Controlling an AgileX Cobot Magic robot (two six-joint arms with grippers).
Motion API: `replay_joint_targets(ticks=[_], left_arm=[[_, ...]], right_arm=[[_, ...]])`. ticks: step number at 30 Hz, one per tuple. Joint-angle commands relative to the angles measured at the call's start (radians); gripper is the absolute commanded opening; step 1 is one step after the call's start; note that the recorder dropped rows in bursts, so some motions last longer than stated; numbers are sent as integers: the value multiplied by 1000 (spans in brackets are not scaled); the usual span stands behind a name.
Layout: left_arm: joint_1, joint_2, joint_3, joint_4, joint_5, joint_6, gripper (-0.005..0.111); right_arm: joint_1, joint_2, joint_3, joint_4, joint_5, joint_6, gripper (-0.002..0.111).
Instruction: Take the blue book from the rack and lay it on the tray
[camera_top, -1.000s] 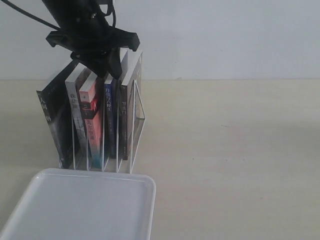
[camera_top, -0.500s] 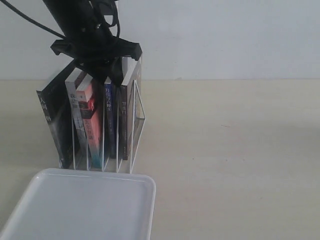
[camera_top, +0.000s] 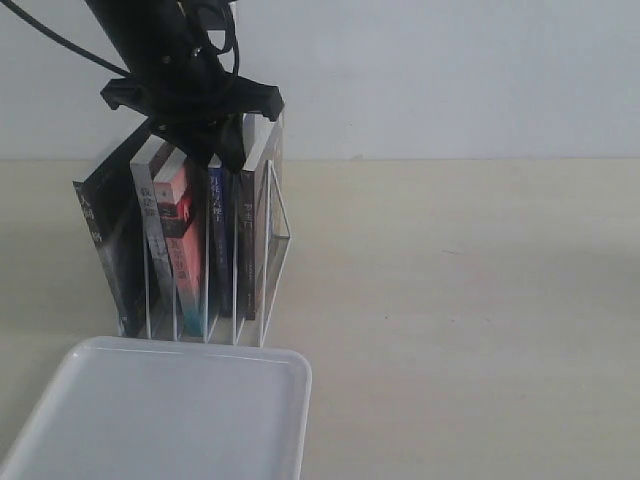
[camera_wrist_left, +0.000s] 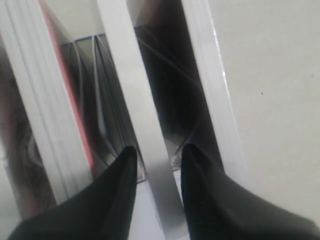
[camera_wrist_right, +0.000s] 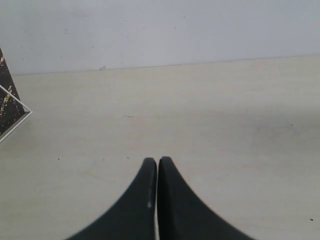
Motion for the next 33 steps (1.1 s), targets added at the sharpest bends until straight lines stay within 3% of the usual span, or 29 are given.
replay_joint_targets(ticks=[1,11,18,33], left_arm=[[-1,-1,-2,9,-1,-4,27],[-1,-1,-2,12,-1,-4,25],[-1,-1,-2,12,-1,4,4],[-1,-103,-10,12,-1,12,4]], right_arm=[[-3,-5,-1,-5,-10,-1,0],[-3,-5,-1,-5,-10,-1,0],[-3,-5,-1,-5,-10,-1,0],[-3,-5,-1,-5,-10,-1,0]])
